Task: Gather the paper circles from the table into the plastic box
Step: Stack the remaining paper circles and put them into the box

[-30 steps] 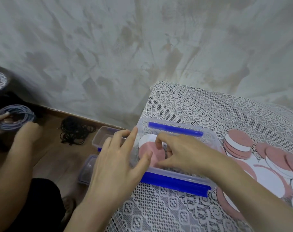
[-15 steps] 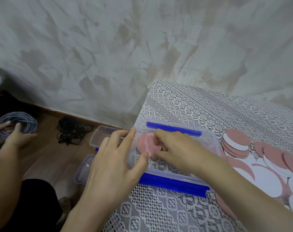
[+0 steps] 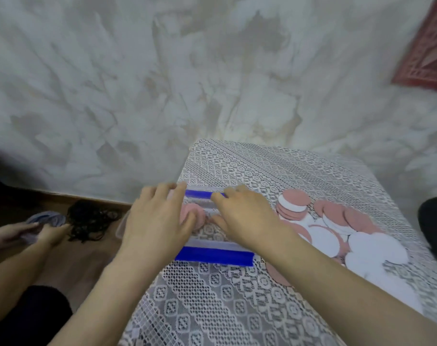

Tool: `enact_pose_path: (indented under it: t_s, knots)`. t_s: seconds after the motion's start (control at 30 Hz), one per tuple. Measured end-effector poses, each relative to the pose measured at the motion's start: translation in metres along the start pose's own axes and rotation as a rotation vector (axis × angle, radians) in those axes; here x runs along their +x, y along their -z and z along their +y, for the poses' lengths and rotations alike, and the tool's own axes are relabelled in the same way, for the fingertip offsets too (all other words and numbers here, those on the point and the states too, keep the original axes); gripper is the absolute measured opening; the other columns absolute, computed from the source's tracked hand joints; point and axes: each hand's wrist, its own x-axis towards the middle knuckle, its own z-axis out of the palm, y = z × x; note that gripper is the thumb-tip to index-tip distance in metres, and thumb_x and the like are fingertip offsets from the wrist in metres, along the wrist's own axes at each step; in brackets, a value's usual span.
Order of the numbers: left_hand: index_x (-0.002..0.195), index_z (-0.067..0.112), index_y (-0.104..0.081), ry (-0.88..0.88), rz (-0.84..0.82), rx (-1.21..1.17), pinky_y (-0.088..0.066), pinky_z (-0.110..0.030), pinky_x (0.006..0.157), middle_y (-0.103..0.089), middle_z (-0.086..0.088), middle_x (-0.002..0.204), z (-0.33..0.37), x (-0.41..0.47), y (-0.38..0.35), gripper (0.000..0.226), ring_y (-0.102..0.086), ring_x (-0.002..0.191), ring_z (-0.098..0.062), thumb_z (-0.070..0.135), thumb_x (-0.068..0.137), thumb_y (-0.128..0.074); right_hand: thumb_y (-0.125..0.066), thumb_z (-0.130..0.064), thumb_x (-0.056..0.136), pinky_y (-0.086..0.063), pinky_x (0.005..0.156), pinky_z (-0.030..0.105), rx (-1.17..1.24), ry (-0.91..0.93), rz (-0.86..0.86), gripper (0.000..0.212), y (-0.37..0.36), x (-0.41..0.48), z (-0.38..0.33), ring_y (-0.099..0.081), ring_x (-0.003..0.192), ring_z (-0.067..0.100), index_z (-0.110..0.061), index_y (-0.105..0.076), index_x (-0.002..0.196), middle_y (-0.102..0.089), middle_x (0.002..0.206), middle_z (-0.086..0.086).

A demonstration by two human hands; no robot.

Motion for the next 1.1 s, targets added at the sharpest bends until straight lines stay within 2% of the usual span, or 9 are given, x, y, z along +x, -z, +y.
enact_pose_path:
  t_s: [0.13,0.2,0.3,0.4,0.6,0.67,0.77,1.0,1.1]
  knots:
    - [0.138,0.012,-0.057,-0.102,-0.088,0.079,-0.052,-0.046,0.086,-0.065,-0.012,0.127,0.023,0.011,-0.003,0.068,-0.058,0.108,-0.038,0.058,0.088,-0.054,-0.048,-0.048,0.103,-0.046,0.09,0.042,0.017,-0.075,0.065,0.046,0.012,-0.036,0.018,-0.05,0.119,0.031,-0.017,-0.046,0.137,-0.056,0.127,0.009]
    - [0.14,0.015,-0.054,-0.151,-0.082,0.089,-0.05,-0.046,0.09,-0.062,-0.01,0.131,0.039,0.011,-0.003,0.07,-0.057,0.113,-0.036,0.062,0.089,-0.056,-0.049,-0.047,0.102,-0.045,0.087,0.039,0.02,-0.113,0.08,0.046,0.019,-0.056,0.028,-0.05,0.118,0.03,-0.017,-0.045,0.137,-0.055,0.128,0.008]
    - [0.15,0.021,-0.041,-0.211,-0.083,0.099,-0.042,-0.041,0.102,-0.052,-0.004,0.144,0.072,0.009,0.001,0.076,-0.046,0.127,-0.028,0.07,0.091,-0.04,-0.048,-0.047,0.102,-0.042,0.08,0.036,-0.009,-0.176,0.078,0.043,0.029,-0.091,0.045,-0.051,0.119,0.029,-0.017,-0.046,0.134,-0.054,0.126,0.006]
    - [0.153,0.023,-0.031,-0.259,-0.076,0.054,-0.038,-0.039,0.106,-0.045,-0.002,0.149,0.109,0.001,0.003,0.077,-0.039,0.131,-0.028,0.07,0.093,-0.039,-0.046,-0.045,0.103,-0.045,0.086,0.037,0.011,-0.224,0.085,0.044,0.037,-0.123,0.063,-0.049,0.124,0.028,-0.019,-0.045,0.138,-0.054,0.131,0.006]
    - [0.154,0.018,-0.032,-0.352,-0.085,0.029,-0.036,-0.04,0.108,-0.045,-0.006,0.15,0.178,-0.02,-0.004,0.079,-0.039,0.131,-0.031,0.066,0.093,-0.045,-0.056,-0.047,0.097,-0.047,0.094,0.038,0.027,-0.302,0.122,0.057,0.027,-0.178,0.095,-0.047,0.132,0.028,-0.019,-0.045,0.145,-0.054,0.138,0.006]
    - [0.152,0.016,-0.035,-0.387,-0.094,0.041,-0.035,-0.039,0.108,-0.048,-0.007,0.147,0.194,-0.024,-0.013,0.078,-0.042,0.128,-0.031,0.066,0.093,-0.045,-0.052,-0.049,0.098,-0.045,0.099,0.038,0.031,-0.328,0.097,0.062,0.022,-0.194,0.104,-0.042,0.136,0.028,-0.017,-0.039,0.15,-0.049,0.145,0.007]
    - [0.151,0.018,-0.038,-0.396,-0.127,0.015,-0.04,-0.04,0.104,-0.053,-0.005,0.141,0.213,-0.032,-0.03,0.078,-0.046,0.122,-0.031,0.069,0.091,-0.042,-0.03,-0.06,0.093,-0.042,0.1,0.037,0.057,-0.371,0.038,0.071,0.016,-0.211,0.117,-0.039,0.138,0.026,-0.018,-0.037,0.151,-0.046,0.147,0.006]
    - [0.143,0.019,-0.045,-0.34,-0.192,0.01,-0.042,-0.042,0.102,-0.051,-0.006,0.144,0.221,-0.055,-0.071,0.07,-0.047,0.124,-0.033,0.065,0.091,-0.04,-0.043,-0.041,0.103,-0.048,0.088,0.037,0.099,-0.386,0.051,0.041,-0.037,-0.221,0.133,-0.048,0.126,0.026,-0.017,-0.052,0.135,-0.055,0.13,0.004]
    - [0.14,0.022,-0.049,-0.318,-0.214,-0.008,-0.042,-0.042,0.103,-0.053,-0.003,0.142,0.217,-0.059,-0.084,0.071,-0.046,0.124,-0.031,0.068,0.091,-0.028,-0.033,-0.039,0.102,-0.046,0.099,0.037,0.153,-0.395,0.064,0.044,-0.066,-0.221,0.129,-0.054,0.122,0.027,-0.016,-0.063,0.125,-0.061,0.127,0.005]
